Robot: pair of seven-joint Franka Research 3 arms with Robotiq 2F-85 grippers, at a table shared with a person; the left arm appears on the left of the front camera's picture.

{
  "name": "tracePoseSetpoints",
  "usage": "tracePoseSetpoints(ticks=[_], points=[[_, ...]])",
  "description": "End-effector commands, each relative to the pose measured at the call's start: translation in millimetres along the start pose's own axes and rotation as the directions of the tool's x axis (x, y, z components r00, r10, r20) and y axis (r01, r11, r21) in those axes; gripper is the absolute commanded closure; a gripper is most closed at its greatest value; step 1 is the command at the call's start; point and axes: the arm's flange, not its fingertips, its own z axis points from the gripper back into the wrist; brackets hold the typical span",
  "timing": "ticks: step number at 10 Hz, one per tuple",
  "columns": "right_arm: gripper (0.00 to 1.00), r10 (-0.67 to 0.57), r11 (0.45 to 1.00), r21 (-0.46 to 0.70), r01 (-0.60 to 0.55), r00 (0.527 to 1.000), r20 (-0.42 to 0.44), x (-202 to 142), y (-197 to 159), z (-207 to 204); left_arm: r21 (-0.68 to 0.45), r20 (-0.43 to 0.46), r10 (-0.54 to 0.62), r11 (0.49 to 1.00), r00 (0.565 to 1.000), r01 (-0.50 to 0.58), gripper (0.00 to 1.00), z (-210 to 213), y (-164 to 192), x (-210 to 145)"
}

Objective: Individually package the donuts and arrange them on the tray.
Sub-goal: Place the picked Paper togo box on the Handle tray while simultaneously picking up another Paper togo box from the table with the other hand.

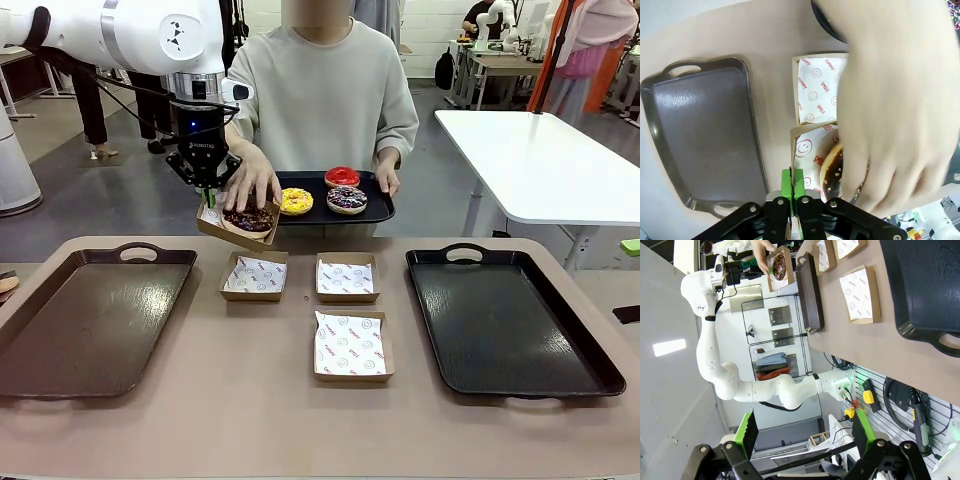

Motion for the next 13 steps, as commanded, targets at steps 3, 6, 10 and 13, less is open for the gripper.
tracePoseSetpoints(ticks=[3,6,10,13], points=[[0.0,-0.004,1.0,0.001,0.004,1.0,-0.001,0,-1,0,-0.003,0.011,0.002,1.0,1.0,-0.002,1.0,-1,3,-7],[0.0,-0.017,0.996,-0.089,0.015,1.0,-0.013,9,19,-14,-0.031,-0.007,-0.019,0.999,1.0,0.019,0.99,4,7,-7],[0.0,-0.078,0.916,-0.399,0.045,0.995,-0.065,56,134,-83,-0.102,0.021,-0.016,0.995,1.0,0.018,0.99,30,67,-53],[0.0,-0.09,0.809,-0.584,0.069,0.996,-0.007,91,169,-171,-0.135,0.044,-0.027,0.99,0.999,0.033,0.99,22,111,-84]])
